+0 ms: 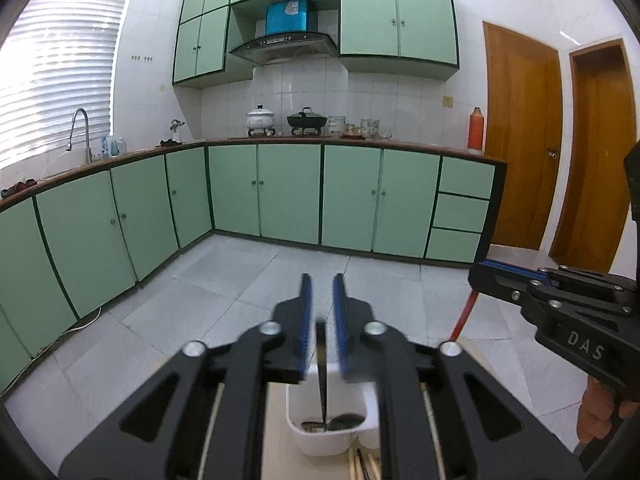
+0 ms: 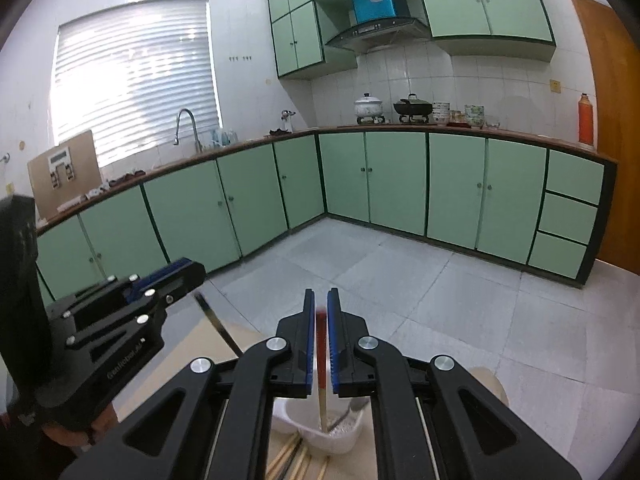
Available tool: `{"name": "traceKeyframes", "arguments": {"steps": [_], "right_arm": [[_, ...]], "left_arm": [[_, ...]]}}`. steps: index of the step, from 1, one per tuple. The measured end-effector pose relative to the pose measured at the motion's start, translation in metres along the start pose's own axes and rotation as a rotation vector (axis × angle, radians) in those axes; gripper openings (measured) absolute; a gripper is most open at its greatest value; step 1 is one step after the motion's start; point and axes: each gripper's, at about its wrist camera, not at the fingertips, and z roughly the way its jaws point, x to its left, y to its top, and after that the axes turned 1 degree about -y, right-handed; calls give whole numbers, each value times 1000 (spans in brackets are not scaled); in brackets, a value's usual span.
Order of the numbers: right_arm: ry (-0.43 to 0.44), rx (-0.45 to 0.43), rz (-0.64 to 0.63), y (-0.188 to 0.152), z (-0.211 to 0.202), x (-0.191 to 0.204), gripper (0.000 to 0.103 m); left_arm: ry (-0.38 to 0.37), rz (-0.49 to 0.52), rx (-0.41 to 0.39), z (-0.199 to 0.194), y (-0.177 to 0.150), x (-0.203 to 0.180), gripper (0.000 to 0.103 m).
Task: Organize utensils
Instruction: 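Carry both chopsticks over the white cups and release them inside, then move both open tools back to the remaining chopsticks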
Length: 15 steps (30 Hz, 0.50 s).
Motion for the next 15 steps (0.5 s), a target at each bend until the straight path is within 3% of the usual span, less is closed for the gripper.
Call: {"name": "traceKeyframes", "arguments": {"steps": [6,8,15], "right_arm": [[-31,-44,17,-15,-23,1,36],[-59,-80,23,-23,-39,2,53],[-175,-170,21,-73,-89,12,71]], "left_arm": [[14,-15,-41,-26,-10,6,39],[31,-13,-65,-41,-17,7,42],[92,-8,-120,-97,-64,-2,60]]}}
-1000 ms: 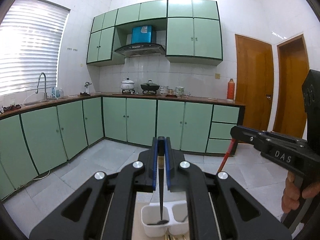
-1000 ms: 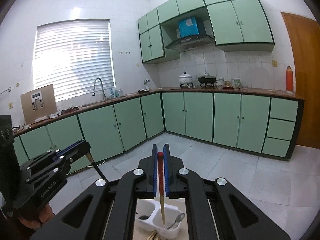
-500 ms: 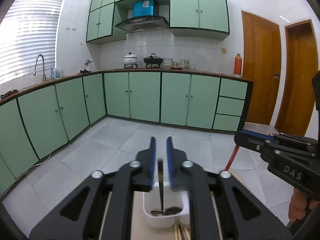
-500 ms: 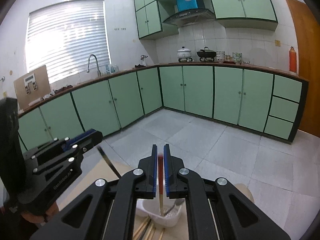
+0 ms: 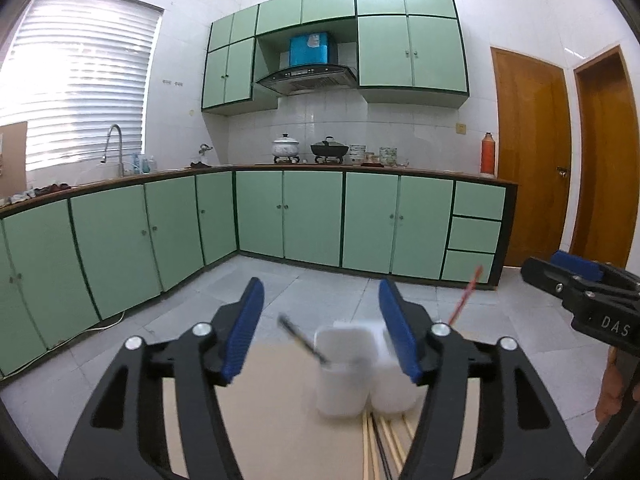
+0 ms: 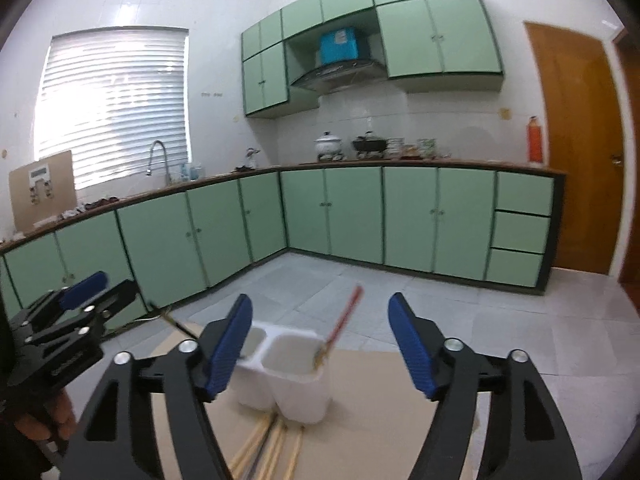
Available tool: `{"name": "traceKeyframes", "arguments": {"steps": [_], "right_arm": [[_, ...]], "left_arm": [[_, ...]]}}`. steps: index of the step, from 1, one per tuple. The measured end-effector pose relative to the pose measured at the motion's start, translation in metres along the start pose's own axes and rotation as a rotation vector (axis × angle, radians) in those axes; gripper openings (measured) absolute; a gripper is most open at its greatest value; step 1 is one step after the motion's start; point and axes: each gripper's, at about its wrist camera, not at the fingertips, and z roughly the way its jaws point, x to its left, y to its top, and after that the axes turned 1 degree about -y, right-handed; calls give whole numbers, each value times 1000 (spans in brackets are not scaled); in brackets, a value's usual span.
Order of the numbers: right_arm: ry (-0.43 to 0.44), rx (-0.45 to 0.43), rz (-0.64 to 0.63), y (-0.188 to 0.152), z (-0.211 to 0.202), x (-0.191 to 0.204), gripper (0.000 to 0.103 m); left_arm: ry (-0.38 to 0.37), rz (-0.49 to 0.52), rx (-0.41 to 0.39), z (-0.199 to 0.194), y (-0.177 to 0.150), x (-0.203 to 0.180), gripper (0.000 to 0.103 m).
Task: Organize utensils
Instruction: 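Move both open tools back to the remaining chopsticks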
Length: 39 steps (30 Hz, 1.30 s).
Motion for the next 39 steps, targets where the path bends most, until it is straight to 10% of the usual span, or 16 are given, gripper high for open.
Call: {"name": "traceKeyframes", "arguments": {"steps": [15,39], "right_arm": [[-51,260,30,-143,-40,19,71],[-17,393,46,-198,-57,40,47]], "left_arm": [[9,-4,340,-37,-137,8,65],[-39,-40,526,-52,-193,-4,54]]}}
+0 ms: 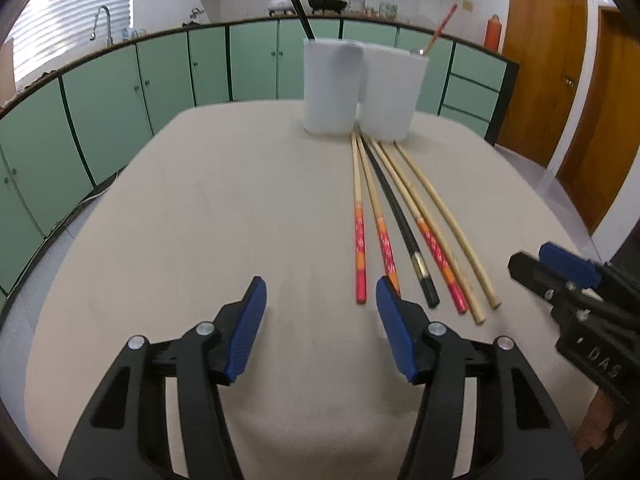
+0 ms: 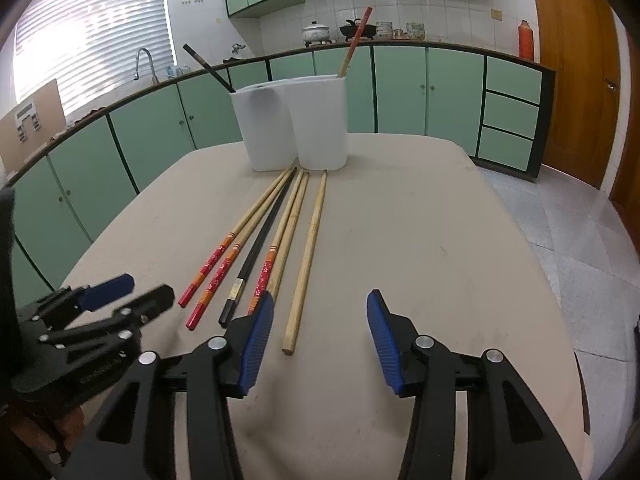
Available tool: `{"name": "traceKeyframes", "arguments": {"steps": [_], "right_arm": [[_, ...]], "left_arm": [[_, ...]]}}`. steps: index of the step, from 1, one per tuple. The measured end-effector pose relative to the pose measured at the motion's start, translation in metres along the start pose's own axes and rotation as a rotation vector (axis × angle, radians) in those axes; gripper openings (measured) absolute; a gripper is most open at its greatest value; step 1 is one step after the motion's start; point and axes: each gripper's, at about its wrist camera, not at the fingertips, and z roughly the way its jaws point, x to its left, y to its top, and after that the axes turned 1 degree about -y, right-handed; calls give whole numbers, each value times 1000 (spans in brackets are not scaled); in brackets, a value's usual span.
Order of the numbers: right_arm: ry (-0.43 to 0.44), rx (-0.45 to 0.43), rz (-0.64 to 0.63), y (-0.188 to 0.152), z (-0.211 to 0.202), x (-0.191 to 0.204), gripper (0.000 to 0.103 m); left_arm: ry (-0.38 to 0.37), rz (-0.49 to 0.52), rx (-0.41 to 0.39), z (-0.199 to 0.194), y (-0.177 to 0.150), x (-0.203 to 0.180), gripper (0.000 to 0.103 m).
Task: Organize utensils
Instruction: 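Move both open tools back to the remaining chopsticks, then grasp a red-patterned chopstick with the left tool while the right grasps a plain wooden one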
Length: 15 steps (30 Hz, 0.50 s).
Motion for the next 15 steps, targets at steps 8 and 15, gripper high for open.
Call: {"name": "traceKeyframes", "arguments": {"steps": [8,15], "right_arm": [[-5,6,7,-1,-1,-2,42],[1,18,9,-5,2,-1,38]], "left_arm": [[4,-9,38,9,-1,-6,48],[29,-11,56,13,0,-10,41]]}}
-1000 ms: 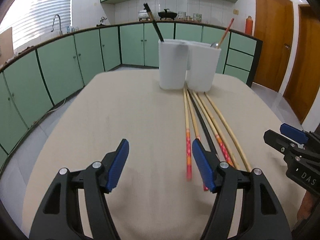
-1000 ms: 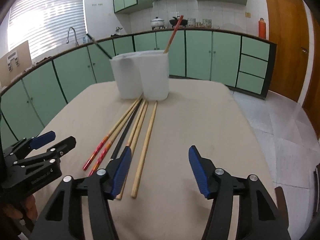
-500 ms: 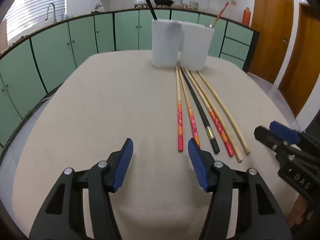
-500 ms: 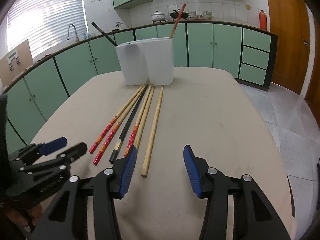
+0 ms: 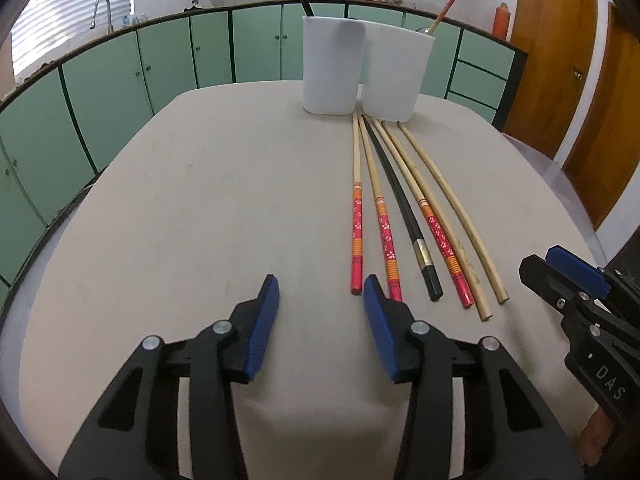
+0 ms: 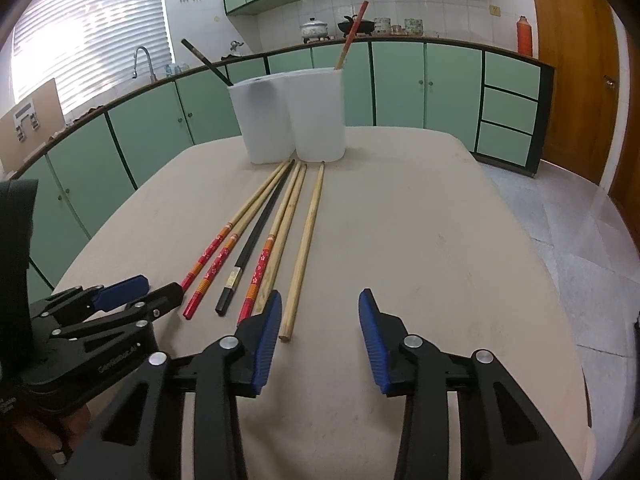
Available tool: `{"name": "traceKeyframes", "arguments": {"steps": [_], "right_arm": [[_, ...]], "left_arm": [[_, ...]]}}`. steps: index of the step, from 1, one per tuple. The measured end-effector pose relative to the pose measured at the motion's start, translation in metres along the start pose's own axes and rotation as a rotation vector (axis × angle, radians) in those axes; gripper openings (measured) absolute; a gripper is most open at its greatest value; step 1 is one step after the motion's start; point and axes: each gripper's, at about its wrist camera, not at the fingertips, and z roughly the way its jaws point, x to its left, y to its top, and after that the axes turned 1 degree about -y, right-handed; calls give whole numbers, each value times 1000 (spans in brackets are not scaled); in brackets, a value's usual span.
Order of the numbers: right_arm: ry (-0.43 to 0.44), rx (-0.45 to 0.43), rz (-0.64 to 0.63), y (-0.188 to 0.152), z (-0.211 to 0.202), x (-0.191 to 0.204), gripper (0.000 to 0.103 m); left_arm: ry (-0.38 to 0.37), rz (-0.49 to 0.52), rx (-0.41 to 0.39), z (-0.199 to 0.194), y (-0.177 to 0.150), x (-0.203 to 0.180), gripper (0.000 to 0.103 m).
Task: Organize utensils
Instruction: 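Grasp a red-patterned chopstick with the left tool while the right grasps a plain wooden one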
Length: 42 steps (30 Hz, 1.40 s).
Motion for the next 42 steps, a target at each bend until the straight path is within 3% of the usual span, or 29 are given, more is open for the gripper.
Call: {"name": "traceKeyframes", "arguments": {"steps": [4,9,14,28,34,38,42], "right_arm": [[-5,13,-14,-2,3,3,36],[7,25,-39,-3,4,9,32],[9,46,-43,-5,9,11,30],[0,93,-69,-6,17,17,25],[-22,102,-99,-6,21,23,8],[-22,93,-76,-5,19,19,7],[-35,87,-56,-4,17,9,7]], "left_arm": [[22,27,6,1,0,-5,34],[22,27,8,1,0,-7,5],[13,10,0,0,0,-6,0],[-1,13,8,1,1,-7,2],[-29,-27,-3,-1,1,1,9],[-33,-38,-16,-3,0,6,20],[-43,-46,-14,-2,1,8,21]]}}
